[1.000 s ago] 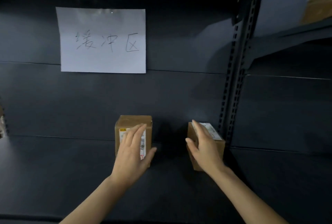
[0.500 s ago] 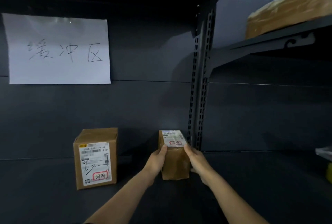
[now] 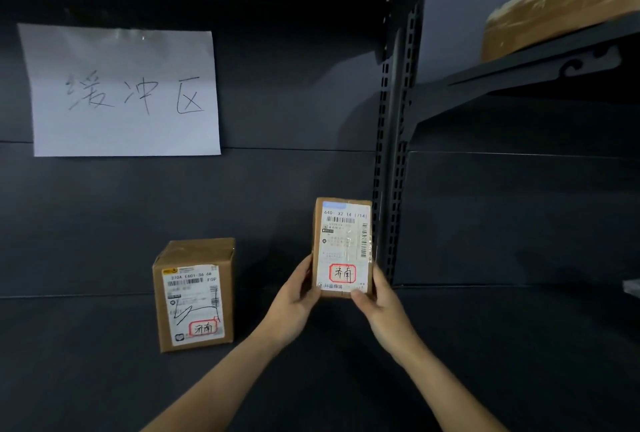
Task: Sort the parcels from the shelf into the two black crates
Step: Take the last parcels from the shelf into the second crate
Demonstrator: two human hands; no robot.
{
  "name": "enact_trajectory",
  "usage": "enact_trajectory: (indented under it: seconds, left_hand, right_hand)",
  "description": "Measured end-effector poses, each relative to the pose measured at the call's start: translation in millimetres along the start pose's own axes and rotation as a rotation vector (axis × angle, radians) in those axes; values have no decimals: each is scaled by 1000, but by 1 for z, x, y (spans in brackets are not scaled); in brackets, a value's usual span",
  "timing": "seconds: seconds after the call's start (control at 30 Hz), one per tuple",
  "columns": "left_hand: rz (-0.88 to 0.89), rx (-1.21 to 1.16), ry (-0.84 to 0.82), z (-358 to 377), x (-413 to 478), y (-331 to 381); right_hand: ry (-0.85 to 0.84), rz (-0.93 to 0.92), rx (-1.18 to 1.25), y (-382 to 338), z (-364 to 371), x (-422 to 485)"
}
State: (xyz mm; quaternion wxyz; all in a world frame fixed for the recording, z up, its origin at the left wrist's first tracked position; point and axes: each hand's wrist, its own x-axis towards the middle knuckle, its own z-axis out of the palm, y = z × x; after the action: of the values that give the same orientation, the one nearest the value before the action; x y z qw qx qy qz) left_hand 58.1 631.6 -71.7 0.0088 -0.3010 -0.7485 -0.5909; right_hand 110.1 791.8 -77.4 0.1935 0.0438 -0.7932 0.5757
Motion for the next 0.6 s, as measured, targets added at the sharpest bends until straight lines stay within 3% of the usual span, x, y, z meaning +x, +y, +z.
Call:
enact_trajectory:
  seconds: [0.2,0.37,0.6]
  left_hand:
    - [0,175,88,-5,-17,-12]
    - [-105,268,152,-15,-37,-34]
    - [-270,259,-6,-31,-45,-46]
  right_hand:
    - [-45,-1,-54,8,14,-1]
    - [-75,-25,-136,19,43,0]
    - [-48,32,-225,37,68,6]
